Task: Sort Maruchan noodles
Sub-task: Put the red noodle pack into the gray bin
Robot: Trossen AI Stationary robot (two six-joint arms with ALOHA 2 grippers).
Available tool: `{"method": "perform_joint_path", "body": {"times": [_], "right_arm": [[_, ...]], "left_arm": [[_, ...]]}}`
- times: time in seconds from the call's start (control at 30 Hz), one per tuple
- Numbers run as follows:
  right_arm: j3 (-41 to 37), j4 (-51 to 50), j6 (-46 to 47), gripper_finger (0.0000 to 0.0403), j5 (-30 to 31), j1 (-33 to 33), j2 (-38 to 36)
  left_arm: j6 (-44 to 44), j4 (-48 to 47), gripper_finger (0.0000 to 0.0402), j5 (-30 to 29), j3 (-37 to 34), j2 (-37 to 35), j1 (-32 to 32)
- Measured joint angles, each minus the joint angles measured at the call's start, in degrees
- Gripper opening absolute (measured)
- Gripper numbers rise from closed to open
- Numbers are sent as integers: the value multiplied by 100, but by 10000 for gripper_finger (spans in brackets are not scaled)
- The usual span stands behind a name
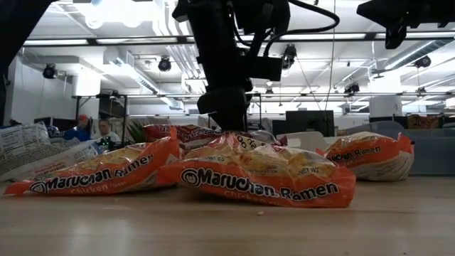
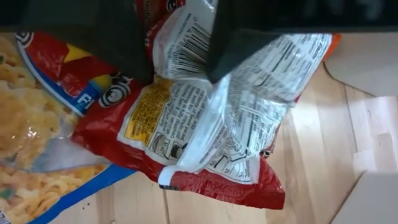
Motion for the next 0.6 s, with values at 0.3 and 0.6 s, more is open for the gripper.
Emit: {"method": "perform_joint_path", "body": {"times": [0.3, 0.6], "right_arm": [[0, -113, 174, 18, -2, 0, 0], [0, -113, 211, 18, -2, 2, -4]], "left_arm": [[-6, 47, 11, 66, 226, -29, 1], [342, 19, 1, -602, 909, -396, 161]]}}
